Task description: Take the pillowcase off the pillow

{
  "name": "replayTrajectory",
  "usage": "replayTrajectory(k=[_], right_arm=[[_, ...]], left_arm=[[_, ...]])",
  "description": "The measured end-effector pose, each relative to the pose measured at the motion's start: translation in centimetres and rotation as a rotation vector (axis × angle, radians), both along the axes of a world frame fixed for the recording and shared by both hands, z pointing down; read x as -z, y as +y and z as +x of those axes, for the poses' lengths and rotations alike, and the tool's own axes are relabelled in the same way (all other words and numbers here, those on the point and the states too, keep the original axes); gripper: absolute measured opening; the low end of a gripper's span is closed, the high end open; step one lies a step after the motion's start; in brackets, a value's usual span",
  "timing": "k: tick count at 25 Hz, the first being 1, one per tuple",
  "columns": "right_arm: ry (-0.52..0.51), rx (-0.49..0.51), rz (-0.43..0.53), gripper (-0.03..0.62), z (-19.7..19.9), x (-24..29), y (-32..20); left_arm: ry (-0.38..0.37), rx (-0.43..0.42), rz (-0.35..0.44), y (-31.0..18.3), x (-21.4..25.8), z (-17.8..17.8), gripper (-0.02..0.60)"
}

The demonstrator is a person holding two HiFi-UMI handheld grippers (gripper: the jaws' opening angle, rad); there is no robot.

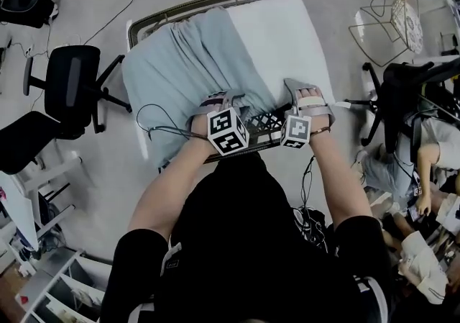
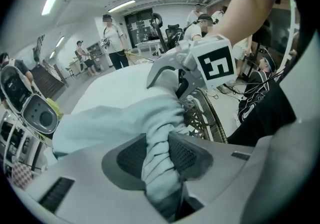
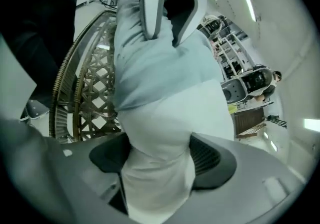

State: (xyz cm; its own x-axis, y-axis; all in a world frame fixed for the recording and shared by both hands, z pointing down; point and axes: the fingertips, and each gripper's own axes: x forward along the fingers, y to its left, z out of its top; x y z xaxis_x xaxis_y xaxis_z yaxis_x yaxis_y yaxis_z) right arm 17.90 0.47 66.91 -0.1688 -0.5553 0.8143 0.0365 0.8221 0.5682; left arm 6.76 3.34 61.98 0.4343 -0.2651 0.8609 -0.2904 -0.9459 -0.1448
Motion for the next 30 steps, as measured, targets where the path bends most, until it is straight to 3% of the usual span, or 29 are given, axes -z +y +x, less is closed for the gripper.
replayTrajectory(k=[3, 6, 9, 13, 14, 15, 17, 19, 22, 30], right_arm=[[-0.086, -0.049, -0.048, 0.259, -1.1, 1.4, -0.6], [-0.182, -0.107, -0.179, 0.199, -2.6, 3.7, -1.0], [-0.23, -0.099, -0.239, 0.183, -4.6, 7.2, -2.0], [-0.277, -0.064, -0.289, 0.172, -7.6, 11.6, -2.5], [-0.284, -0.056, -0.302, 0.17, -8.2, 12.5, -2.6], [-0.285, -0.047, -0.314, 0.167, -8.5, 13.2, -2.7], [-0.271, -0.032, -0.334, 0.161, -8.7, 14.0, -3.0], [-0.259, -0.026, -0.353, 0.155, -8.4, 14.3, -3.2], [-0.277, -0.036, -0.386, 0.152, -7.8, 14.4, -3.1], [-0.331, -0.093, -0.487, 0.144, -5.9, 12.1, -2.3]], left_arm=[[0.006, 0.034, -0.023, -0.2, 0.9, -1.0, 0.121], [0.011, 0.048, -0.011, -0.1, 2.9, -1.8, 0.159], [0.048, 0.066, 0.036, -0.3, 5.7, -1.6, 0.206], [0.02, 0.098, 0.153, -2.0, 7.6, -2.3, 0.221], [0.007, 0.108, 0.168, -2.3, 7.8, -2.8, 0.209], [-0.009, 0.112, 0.173, -2.6, 8.0, -3.4, 0.156], [-0.048, 0.099, 0.174, -2.6, 8.2, -4.7, 0.066], [-0.104, 0.06, 0.181, -2.0, 8.1, -6.3, 0.025], [-0.165, 0.037, 0.176, -0.5, 7.3, -9.1, 0.018], [-0.183, 0.192, 0.094, 4.2, 5.0, -16.4, 0.017]])
